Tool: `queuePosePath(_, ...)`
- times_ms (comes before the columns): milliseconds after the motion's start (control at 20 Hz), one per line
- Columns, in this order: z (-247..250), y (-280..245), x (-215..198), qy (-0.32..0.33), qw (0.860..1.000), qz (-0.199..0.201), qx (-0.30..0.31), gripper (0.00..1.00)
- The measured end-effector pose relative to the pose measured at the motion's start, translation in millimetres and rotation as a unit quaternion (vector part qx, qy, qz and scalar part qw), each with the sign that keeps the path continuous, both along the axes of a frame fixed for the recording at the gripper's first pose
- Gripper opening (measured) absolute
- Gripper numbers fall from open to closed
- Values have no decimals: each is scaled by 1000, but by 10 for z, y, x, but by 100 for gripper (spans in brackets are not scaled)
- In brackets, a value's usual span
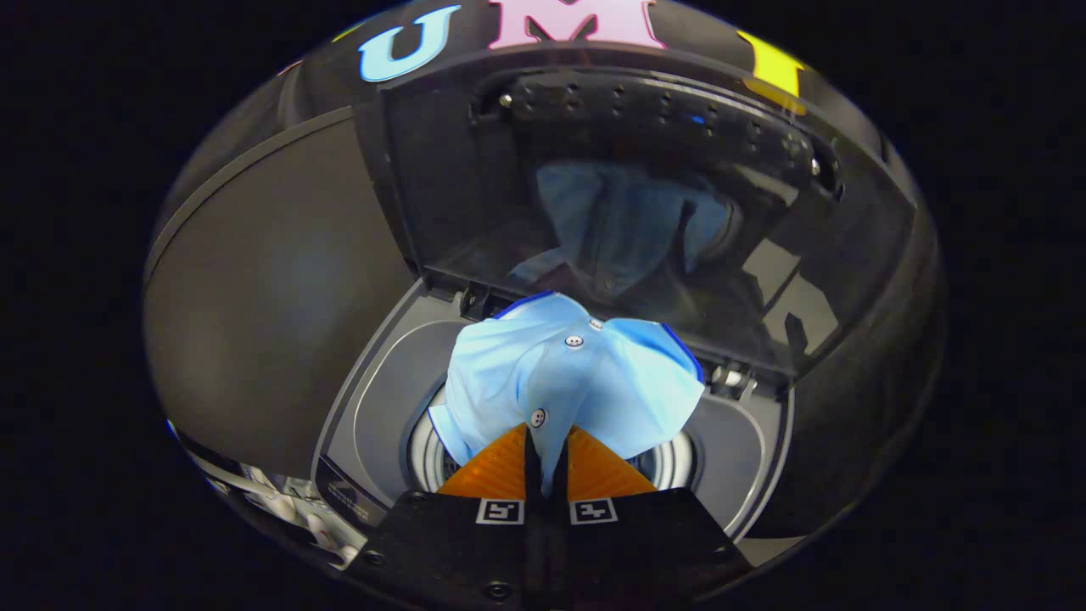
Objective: Put the clothes into the washing machine and then close the washing machine lid.
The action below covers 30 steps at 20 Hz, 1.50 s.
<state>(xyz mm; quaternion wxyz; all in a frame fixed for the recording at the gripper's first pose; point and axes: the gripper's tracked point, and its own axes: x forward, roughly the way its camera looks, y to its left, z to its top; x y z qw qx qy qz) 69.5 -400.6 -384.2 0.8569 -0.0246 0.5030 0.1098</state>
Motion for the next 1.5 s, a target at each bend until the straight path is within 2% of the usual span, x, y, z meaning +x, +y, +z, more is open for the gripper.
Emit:
queuePosePath(500,-666,-59,-296,72,997,-10,-32,5)
queuePosePath(650,-750,-61,-376,88,995,-19,-33,5)
queuePosePath(850,-821,-54,-471,92,995,-7,-42,5)
queuePosePath(1000,-850,13,-488,101,994,-26,-17,6)
queuePosePath(1100,-823,-12,-461,99,994,-39,-16,17)
queuePosePath(1150,-805,-54,-404,84,995,-40,-28,27)
queuePosePath(1350,-615,-106,-266,41,997,-39,-52,100)
queuePosePath(1500,-516,-168,-159,3,996,-45,-76,100)
